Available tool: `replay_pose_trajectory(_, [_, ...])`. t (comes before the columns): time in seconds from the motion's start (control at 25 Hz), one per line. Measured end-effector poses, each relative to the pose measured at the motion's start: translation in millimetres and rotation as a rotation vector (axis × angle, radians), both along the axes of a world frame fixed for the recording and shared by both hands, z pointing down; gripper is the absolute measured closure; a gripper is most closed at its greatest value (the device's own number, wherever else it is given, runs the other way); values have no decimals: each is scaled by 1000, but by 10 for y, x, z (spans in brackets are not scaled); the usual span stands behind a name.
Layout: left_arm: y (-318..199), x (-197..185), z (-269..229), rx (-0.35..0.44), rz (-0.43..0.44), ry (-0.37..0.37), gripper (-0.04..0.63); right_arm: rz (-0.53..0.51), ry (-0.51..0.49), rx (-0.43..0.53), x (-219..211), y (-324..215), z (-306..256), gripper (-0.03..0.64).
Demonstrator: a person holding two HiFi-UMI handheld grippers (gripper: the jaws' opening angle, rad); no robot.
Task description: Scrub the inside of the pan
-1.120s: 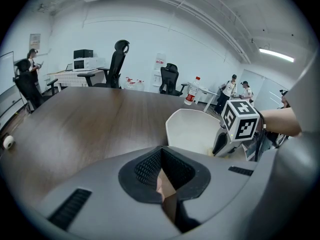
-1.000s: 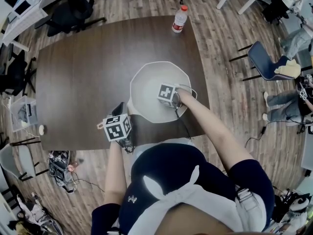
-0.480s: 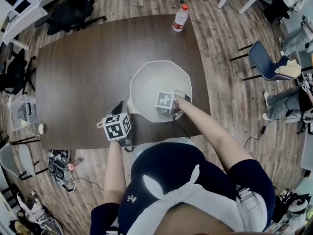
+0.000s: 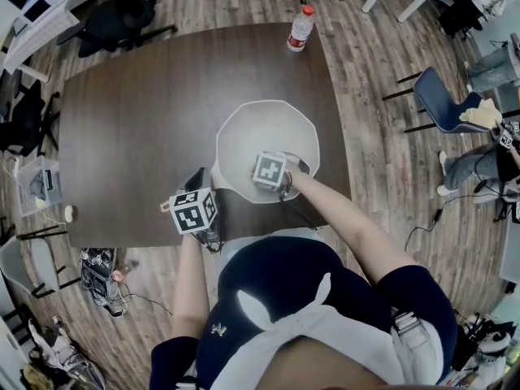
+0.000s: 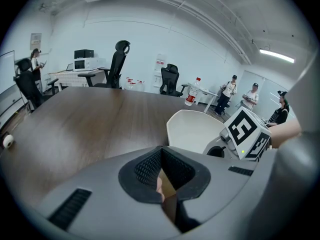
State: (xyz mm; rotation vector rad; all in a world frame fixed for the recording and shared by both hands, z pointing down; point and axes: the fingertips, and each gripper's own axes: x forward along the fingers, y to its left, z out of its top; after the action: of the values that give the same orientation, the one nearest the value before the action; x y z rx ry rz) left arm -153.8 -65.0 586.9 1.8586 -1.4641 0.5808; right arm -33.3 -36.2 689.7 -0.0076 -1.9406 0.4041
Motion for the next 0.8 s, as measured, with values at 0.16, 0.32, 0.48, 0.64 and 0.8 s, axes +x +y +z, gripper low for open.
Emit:
replay_pose_trajectory(0.16, [-5,5,18,-2,-2,-1,592,55,-39,13,-102,-98,14,571])
replay_pose_trajectory(0.32, [-4,16,3,-3,-6,0,592,75,-53,58,-174,-246,-10,571])
replay_pose_trajectory(0.48, [-2,-13,2,-1,-9,1,592,110,-25,23,-207,-290,11,571])
replay_pose_trajectory(0.64, [11,-23,3,0,-11,4,592,142,-52,57,-305,-455,-1,571])
replay_pose_trajectory(0.8, [17,-18,-4,0,-11,5,592,173,-44,125,-313,-636,-32,571])
